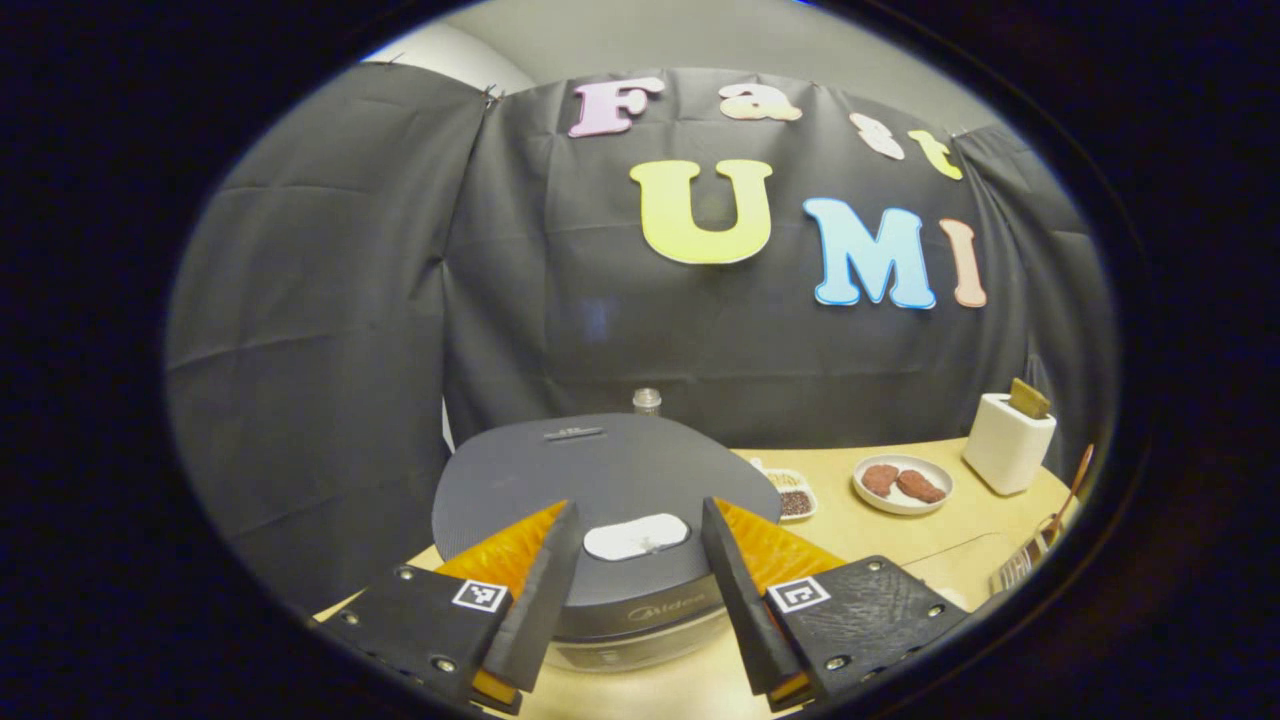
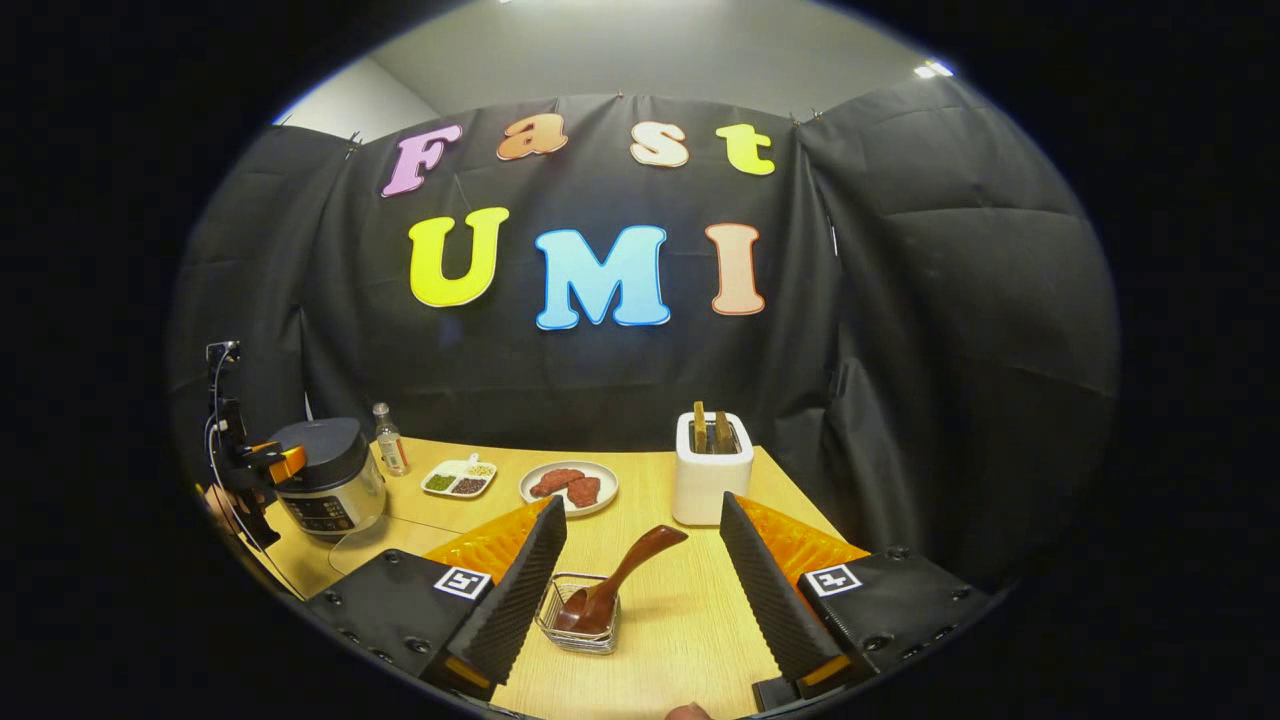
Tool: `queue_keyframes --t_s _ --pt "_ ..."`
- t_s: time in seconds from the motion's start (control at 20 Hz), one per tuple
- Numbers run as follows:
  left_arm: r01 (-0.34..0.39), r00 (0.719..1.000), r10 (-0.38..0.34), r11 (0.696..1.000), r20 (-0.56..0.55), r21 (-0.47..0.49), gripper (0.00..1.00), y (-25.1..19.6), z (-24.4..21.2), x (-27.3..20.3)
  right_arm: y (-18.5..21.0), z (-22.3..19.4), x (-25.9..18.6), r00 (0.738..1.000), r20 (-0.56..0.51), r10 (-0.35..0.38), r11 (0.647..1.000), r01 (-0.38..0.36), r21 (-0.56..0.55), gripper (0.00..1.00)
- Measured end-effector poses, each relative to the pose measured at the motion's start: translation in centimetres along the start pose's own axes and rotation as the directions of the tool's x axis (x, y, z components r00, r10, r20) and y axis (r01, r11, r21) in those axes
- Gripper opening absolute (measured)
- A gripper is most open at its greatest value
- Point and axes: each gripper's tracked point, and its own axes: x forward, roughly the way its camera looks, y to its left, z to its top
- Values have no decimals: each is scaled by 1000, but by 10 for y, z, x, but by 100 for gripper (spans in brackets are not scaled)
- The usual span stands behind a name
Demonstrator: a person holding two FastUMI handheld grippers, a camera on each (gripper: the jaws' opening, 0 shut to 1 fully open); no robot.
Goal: Close the left gripper, press the button to open the rice cooker; take a wooden spoon from the chopstick holder with the right hand, scoop a spoonful of rice and pour it into the rice cooker, then put the wooden spoon back into the chopstick holder.
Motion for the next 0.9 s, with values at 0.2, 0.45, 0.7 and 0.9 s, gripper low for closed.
queue_keyframes --t_s 0.2,0.45,0.7,0.9 --pt "21 997 -17 998 74 -64 76 -14 48 -32 2 18 -6 998 51 32 999 -32 -11 98" --pt "24 978 -20 1000 208 -16 78 -38 114 -110 11 29 -17 989 94 114 993 -113 -17 98" --pt "34 961 -28 999 274 -15 78 -50 142 -185 21 37 -34 977 139 161 987 -156 -48 98" --pt "64 948 -57 998 312 -10 78 -45 155 -226 35 43 -52 973 172 153 988 -148 -40 98"
